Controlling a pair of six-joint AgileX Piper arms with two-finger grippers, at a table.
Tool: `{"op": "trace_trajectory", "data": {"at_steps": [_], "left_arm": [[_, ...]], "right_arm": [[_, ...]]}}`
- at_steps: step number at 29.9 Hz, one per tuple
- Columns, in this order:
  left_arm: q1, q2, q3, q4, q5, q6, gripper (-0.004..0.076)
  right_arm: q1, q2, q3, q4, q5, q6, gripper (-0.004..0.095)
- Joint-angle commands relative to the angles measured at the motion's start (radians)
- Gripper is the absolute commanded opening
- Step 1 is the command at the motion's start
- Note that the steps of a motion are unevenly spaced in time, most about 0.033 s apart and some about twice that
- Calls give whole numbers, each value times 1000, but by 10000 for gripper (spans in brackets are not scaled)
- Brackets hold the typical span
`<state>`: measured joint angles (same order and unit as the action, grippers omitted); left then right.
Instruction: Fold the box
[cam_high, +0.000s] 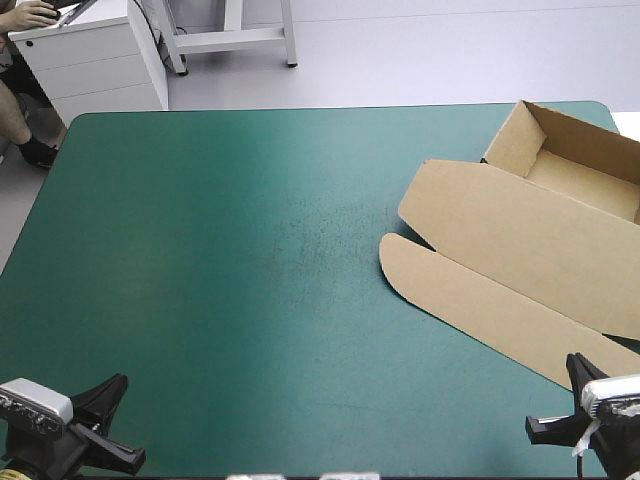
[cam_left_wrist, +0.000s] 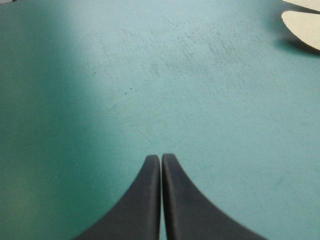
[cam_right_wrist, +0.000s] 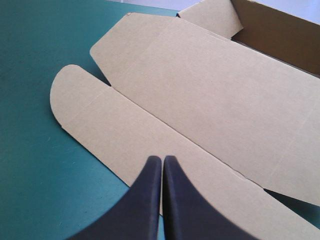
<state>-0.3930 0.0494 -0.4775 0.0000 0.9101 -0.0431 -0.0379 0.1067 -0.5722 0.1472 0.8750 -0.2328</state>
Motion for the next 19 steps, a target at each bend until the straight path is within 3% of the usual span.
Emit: {"op": "trace_trajectory", "data": {"at_steps": [1, 8, 19], "left_arm": [[-3, 8, -16, 0, -90, 31, -10], [-3, 6, 23, 0, -176, 32, -9], [-3, 6, 25, 0, -177, 32, -9]], "right_arm": [[4, -25, 17, -49, -109, 51, -5], [4, -125, 73, -82, -93, 101, -5], [4, -142, 84, -82, -79, 110, -5]]}}
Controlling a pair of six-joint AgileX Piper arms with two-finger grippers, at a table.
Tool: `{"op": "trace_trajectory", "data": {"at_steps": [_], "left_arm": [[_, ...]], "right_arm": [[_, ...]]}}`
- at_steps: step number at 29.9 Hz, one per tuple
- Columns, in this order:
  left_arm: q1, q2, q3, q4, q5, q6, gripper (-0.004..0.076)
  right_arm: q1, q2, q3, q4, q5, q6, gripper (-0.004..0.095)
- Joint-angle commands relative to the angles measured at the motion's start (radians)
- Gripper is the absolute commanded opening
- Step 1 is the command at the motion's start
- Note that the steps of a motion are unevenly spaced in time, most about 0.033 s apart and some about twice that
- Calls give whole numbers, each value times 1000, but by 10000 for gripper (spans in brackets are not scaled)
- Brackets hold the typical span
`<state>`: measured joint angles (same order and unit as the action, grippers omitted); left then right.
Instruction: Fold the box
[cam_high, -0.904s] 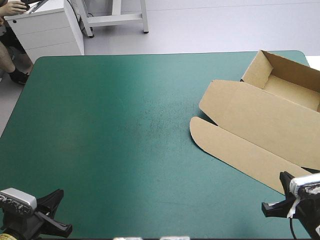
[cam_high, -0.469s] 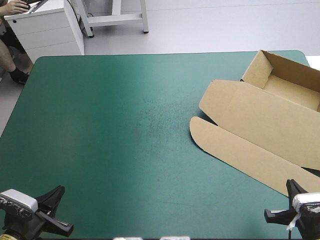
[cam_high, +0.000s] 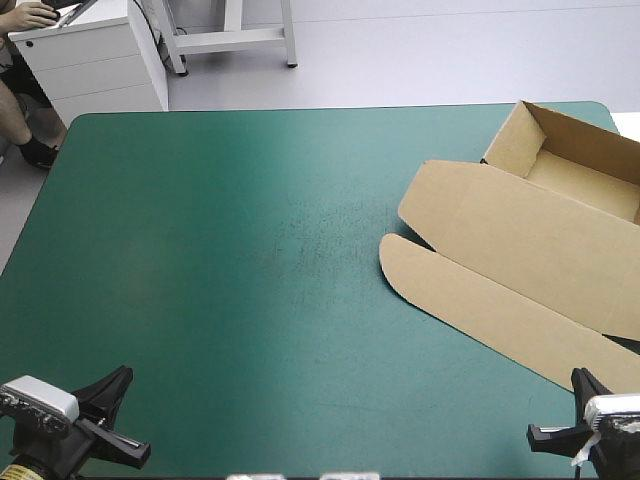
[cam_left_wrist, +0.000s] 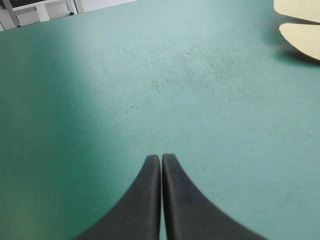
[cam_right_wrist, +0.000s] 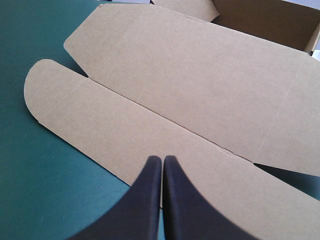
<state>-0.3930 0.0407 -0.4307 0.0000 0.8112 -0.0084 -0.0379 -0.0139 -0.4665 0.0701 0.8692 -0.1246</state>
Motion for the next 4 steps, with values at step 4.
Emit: {"op": "trace_trajectory", "data": {"at_steps": [4], "left_arm": [[-3, 14, -22, 0, -79, -3, -10]], "right_arm": [[4, -22, -22, -5, -76, 1, -5]]}}
